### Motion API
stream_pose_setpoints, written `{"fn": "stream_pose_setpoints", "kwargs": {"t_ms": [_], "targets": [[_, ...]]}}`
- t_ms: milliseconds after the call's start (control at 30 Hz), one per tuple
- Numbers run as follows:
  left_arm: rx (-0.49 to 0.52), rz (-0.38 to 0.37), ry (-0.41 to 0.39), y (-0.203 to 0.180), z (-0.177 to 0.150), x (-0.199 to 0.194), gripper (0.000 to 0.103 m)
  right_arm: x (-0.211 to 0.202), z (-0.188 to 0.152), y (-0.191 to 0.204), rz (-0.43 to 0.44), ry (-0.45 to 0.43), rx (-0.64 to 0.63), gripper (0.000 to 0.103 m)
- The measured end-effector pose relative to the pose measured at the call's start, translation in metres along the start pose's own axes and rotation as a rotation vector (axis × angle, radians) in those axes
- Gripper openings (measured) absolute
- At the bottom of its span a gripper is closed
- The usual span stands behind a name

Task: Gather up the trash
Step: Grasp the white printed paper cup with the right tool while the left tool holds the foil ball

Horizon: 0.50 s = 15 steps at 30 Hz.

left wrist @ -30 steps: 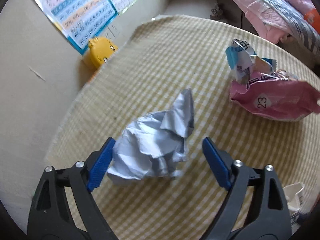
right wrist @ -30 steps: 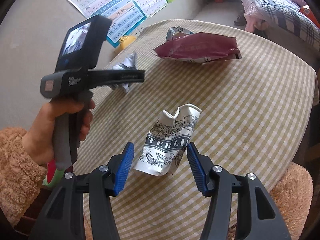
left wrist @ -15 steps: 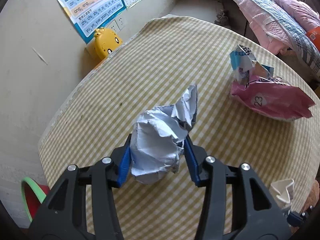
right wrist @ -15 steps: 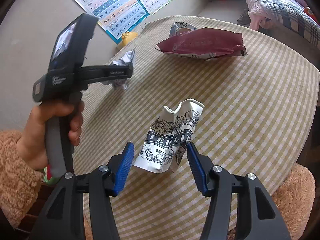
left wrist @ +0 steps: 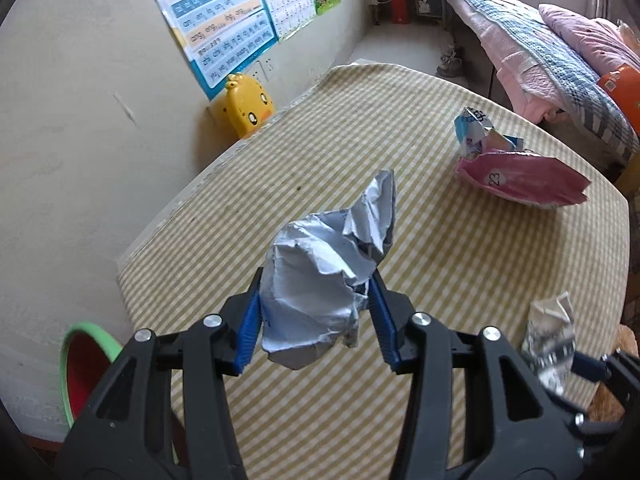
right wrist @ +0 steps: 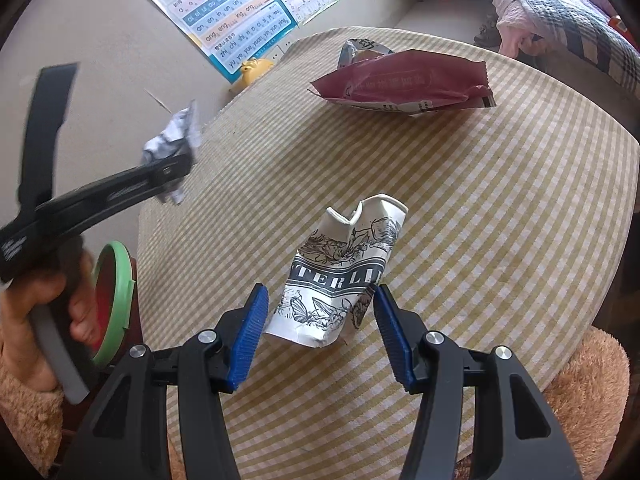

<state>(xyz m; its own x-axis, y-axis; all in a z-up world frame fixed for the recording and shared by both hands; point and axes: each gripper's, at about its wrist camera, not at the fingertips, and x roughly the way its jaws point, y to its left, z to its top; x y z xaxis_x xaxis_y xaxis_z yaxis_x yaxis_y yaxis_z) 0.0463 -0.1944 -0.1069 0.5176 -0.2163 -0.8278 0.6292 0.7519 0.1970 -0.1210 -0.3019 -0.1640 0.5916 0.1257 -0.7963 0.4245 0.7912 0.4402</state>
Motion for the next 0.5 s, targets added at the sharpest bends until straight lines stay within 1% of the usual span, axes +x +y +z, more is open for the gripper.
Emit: {"fn": "stream_pose_setpoints", "kwargs": {"t_ms": [67, 133, 233, 333, 500], "targets": [[-0.049, -0.017, 0.008, 0.008, -0.01, -0.009, 0.047, 0.001, -0.001, 0.002, -0.005, 0.001, -0.004, 0.053], [-0.073, -0.03, 0.02, 0.012, -0.02, -0.015, 0.047, 0.002, -0.002, 0.004, -0.009, 0.003, -0.007, 0.052], [-0.073, -0.02, 0.025, 0.018, -0.032, -0.021, 0.047, 0.005, -0.004, 0.008, -0.018, 0.003, -0.012, 0.052], [-0.106, -0.014, 0.022, 0.032, -0.041, -0.028, 0.047, 0.005, -0.005, 0.014, -0.027, -0.003, -0.028, 0.049], [-0.135, 0.005, -0.008, 0.049, -0.046, -0.04, 0.047, 0.004, -0.004, 0.021, -0.045, -0.014, -0.05, 0.046]]}}
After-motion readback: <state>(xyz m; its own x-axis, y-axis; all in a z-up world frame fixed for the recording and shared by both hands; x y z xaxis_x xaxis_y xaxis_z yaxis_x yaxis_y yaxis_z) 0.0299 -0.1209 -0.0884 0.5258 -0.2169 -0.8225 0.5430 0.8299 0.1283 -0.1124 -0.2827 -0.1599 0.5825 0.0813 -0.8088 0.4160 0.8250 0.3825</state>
